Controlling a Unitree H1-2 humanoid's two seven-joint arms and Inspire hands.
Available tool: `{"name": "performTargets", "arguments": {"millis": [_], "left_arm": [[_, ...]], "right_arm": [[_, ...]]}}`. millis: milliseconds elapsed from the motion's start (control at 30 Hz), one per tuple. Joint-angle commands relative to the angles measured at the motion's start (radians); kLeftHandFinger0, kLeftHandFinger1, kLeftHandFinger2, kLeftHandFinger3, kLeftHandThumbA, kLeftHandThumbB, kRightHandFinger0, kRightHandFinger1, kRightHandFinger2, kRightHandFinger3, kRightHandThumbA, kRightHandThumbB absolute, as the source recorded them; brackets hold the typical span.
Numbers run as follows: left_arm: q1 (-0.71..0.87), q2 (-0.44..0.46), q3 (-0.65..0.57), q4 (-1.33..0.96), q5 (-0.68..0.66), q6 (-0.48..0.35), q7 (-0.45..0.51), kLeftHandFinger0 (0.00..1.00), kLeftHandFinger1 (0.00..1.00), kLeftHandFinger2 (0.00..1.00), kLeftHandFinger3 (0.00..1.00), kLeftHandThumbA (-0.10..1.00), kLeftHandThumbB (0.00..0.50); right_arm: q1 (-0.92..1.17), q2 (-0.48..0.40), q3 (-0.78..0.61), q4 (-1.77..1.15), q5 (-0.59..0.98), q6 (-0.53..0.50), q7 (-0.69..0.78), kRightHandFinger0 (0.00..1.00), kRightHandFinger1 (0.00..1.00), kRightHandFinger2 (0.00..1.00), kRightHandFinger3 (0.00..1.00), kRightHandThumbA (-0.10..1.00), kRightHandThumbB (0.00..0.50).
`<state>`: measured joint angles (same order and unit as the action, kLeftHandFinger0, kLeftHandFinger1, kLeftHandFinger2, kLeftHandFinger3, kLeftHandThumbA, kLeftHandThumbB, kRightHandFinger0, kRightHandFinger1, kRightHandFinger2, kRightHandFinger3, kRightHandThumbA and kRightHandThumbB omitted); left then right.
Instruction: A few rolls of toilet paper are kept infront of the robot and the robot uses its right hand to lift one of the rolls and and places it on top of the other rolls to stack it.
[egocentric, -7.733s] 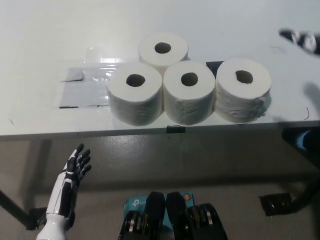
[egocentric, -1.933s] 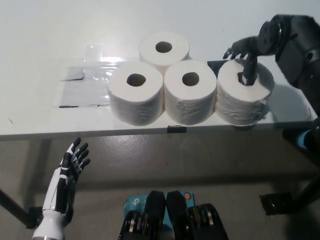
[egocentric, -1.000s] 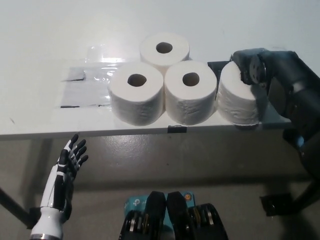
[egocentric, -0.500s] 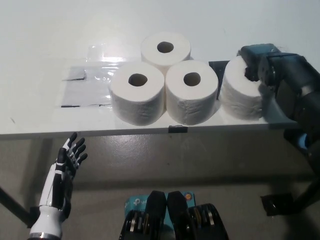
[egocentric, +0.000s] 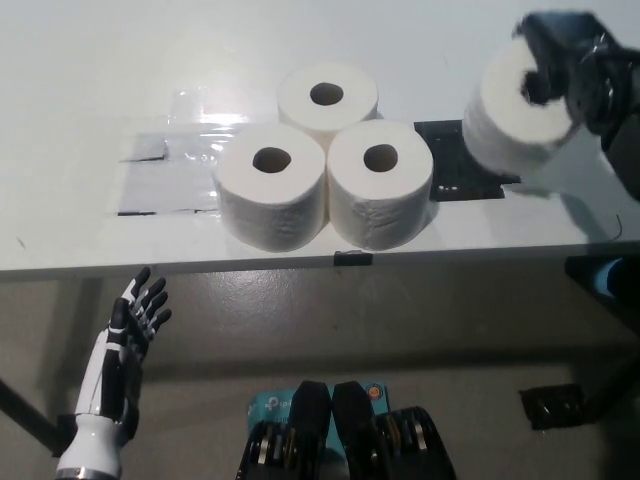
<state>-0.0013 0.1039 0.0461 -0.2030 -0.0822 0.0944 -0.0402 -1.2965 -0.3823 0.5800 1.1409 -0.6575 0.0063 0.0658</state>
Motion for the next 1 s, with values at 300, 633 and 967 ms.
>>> {"name": "performTargets", "arguments": {"millis": [300,633,967], "left_arm": [[0.011,0.012,0.011,-0.039,-0.012,-0.014,-0.013,1.0,1.0,1.0,1.0,1.0,0.186],[0.054,0.015,0.013,-0.042,-0.013,-0.028,-0.018,1.0,1.0,1.0,1.0,1.0,0.151],[0.066,0.008,0.007,-0.04,-0.004,-0.027,-0.013,1.0,1.0,1.0,1.0,1.0,0.162]], "right_arm": [[-0.019,-0.05,-0.05,-0.161,-0.122,-0.058,-0.519,0.0,0.0,0.18,0.09,0.43,0.0],[0.058,-0.053,-0.051,-0.241,-0.237,-0.017,-0.869,0.0,0.0,0.16,0.16,0.39,0.0],[0.091,-0.047,-0.077,-0.43,-0.294,-0.02,-0.914,0.0,0.0,0.13,0.26,0.28,0.0]]}}
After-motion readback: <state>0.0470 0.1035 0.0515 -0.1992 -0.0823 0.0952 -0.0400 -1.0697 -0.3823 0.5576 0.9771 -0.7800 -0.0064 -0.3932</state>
